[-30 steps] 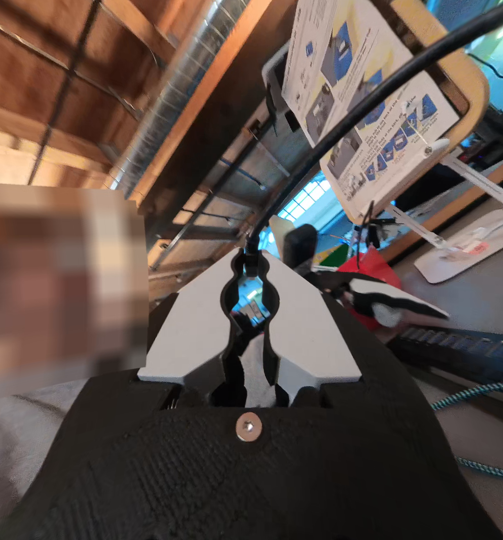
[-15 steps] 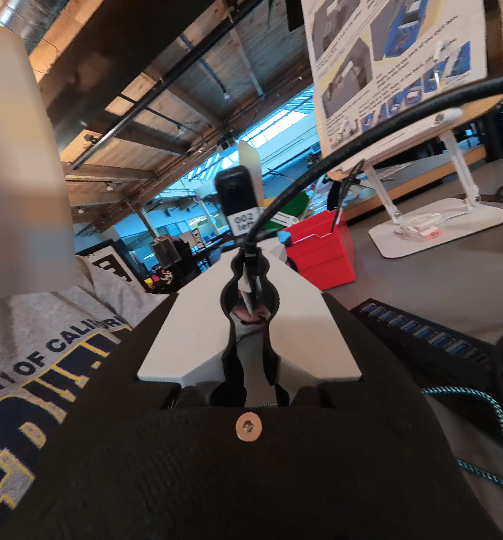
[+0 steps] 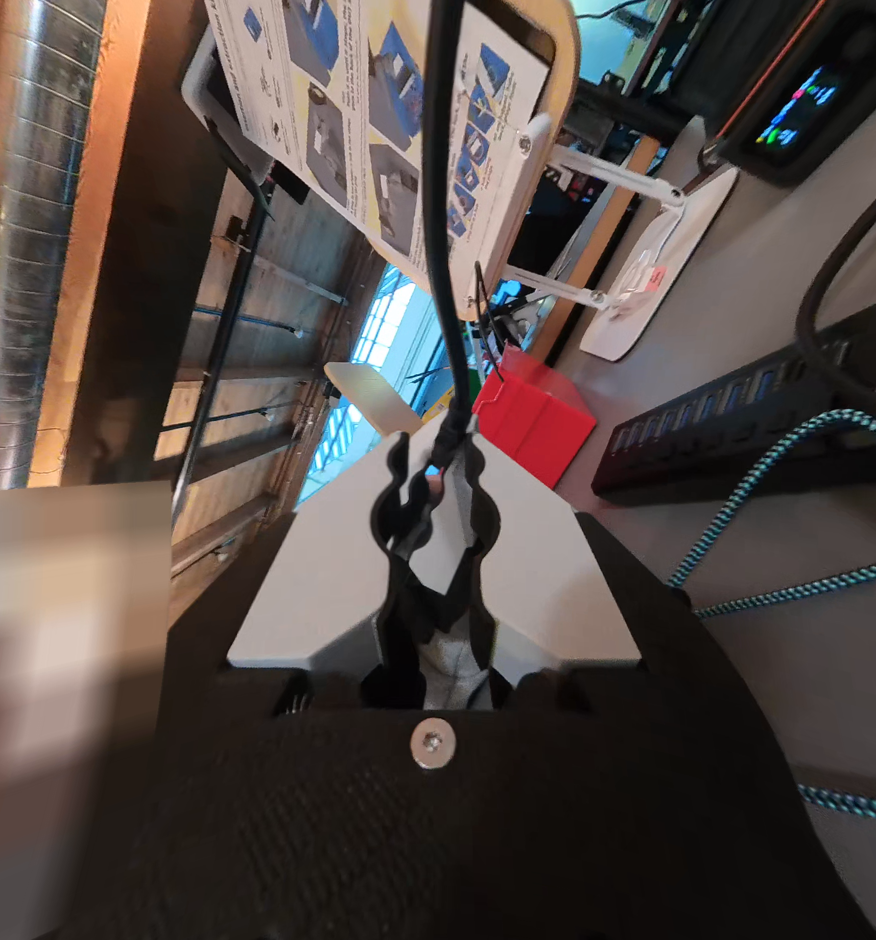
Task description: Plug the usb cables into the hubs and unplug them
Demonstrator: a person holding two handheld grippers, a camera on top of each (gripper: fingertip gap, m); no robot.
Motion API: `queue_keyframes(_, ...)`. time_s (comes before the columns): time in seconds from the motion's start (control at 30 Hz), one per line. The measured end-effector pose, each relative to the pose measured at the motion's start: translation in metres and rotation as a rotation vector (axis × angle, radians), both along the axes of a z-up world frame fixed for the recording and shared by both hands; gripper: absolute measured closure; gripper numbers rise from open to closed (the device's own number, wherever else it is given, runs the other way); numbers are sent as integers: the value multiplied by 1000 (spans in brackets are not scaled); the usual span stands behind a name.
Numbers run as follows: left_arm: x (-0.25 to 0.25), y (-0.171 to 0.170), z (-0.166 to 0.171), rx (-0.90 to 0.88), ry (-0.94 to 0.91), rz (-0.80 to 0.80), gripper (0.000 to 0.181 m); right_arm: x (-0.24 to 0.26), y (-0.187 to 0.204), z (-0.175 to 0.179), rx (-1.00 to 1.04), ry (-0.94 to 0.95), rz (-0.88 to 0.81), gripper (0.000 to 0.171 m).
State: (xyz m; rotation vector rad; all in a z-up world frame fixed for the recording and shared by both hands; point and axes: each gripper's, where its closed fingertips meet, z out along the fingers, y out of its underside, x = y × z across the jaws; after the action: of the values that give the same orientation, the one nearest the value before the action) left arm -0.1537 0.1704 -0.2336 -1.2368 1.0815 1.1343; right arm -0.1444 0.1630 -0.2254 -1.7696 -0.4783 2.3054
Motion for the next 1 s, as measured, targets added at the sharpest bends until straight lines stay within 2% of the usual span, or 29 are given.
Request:
queue_keyframes(0.07,1,-1,2,16,35,-1,179,-1,3,-3,23,-21,-36,161)
queue_keyframes(0.43,11,-5,4,70,179,-7,179,-5,3,-2,-16,17,-67,160)
queue_keyframes(0.5,12,-4,0,52,149,-4,179,-4,5,-4,-44,11,-71,163)
queue_keyframes(0.57,13,-1,-2,11,60,-23,179,-4,8,-5,-39,5,-84,163)
queue_keyframes(0.63,14,1,-7,-80,-137,-72,174,-1,11,-2,-32,25,-94,166)
queue_keyframes(0.67,16,0,-11,-157,-265,-117,161,2,14,2,-42,55,-94,166)
queue_keyframes(0.73,12,-1,-21,-320,-517,-178,106,13,19,15,-105,162,-68,166)
queue_keyframes(0.8,-7,2,-39,-480,-694,-137,81,23,22,25,-153,252,-23,166)
queue_keyframes(0.83,-21,4,-50,-545,-763,-80,74,27,23,29,-176,291,2,166)
queue_keyframes(0.93,-46,-2,-89,-732,-881,34,77,39,23,44,-240,415,75,166)
queue_keyframes(1.0,-53,-8,-107,-830,-928,77,79,42,24,46,-243,433,79,166)
